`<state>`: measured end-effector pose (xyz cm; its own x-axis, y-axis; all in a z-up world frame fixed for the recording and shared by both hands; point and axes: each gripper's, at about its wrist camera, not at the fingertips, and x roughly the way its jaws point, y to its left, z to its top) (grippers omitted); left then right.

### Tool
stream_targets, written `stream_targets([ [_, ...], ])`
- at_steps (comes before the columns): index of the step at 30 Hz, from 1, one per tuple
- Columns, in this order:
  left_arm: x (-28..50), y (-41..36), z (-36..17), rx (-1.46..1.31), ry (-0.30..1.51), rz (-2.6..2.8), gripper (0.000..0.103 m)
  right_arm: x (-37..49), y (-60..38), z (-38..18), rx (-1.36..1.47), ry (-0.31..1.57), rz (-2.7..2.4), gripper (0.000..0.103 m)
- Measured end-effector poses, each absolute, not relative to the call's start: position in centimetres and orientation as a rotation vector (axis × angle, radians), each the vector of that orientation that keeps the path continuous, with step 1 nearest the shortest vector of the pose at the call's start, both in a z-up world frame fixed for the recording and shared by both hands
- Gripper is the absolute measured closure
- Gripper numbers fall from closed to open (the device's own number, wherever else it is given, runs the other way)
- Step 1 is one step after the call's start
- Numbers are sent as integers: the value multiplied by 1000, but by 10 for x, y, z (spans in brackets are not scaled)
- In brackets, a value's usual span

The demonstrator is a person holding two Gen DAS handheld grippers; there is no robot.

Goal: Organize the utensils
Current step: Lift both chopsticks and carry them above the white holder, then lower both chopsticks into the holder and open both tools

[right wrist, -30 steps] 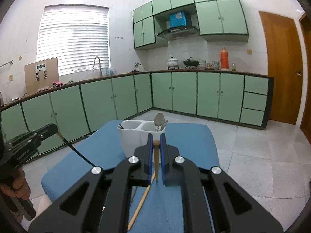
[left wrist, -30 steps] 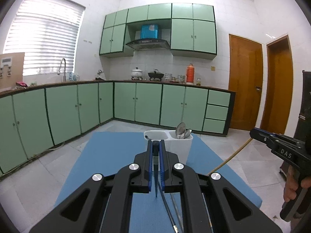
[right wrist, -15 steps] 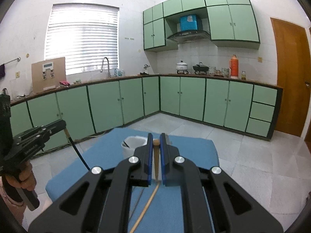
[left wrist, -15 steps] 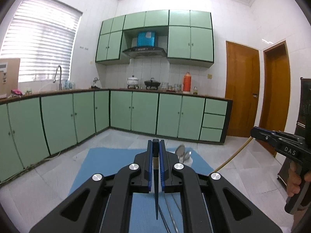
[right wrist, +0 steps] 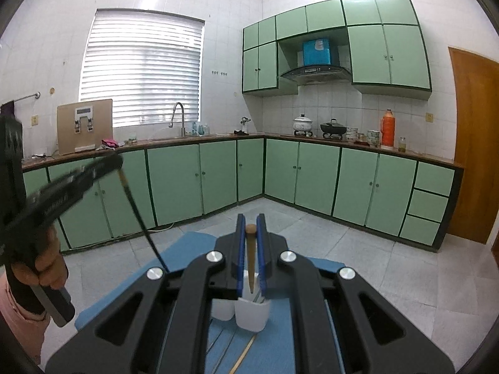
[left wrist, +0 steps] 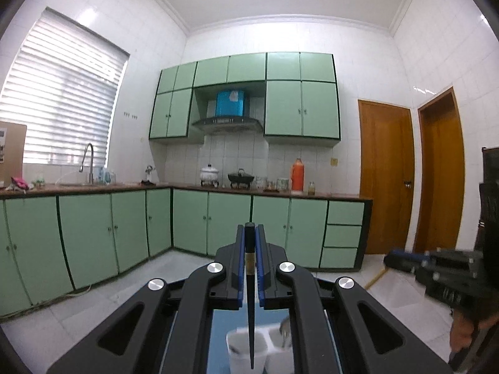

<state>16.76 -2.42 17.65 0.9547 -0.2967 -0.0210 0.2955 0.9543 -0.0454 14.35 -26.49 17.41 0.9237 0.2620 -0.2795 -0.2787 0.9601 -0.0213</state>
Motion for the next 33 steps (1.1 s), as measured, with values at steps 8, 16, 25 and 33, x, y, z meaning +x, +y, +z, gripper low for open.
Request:
stream_targets([
  [8,235,-45,160,-57,58,-286,97,195,-252,157,-54,345,283,97],
  [16,285,-53,107,-58,157,-281,97,236,-247,116,-36,424,285,97],
  [25,306,-62,65,-10,227,-282,96,268,-244,76,-16,482,273,97],
  [33,313,-59,40,1,259,-276,96,264,-249,63,-18,440,229,95],
])
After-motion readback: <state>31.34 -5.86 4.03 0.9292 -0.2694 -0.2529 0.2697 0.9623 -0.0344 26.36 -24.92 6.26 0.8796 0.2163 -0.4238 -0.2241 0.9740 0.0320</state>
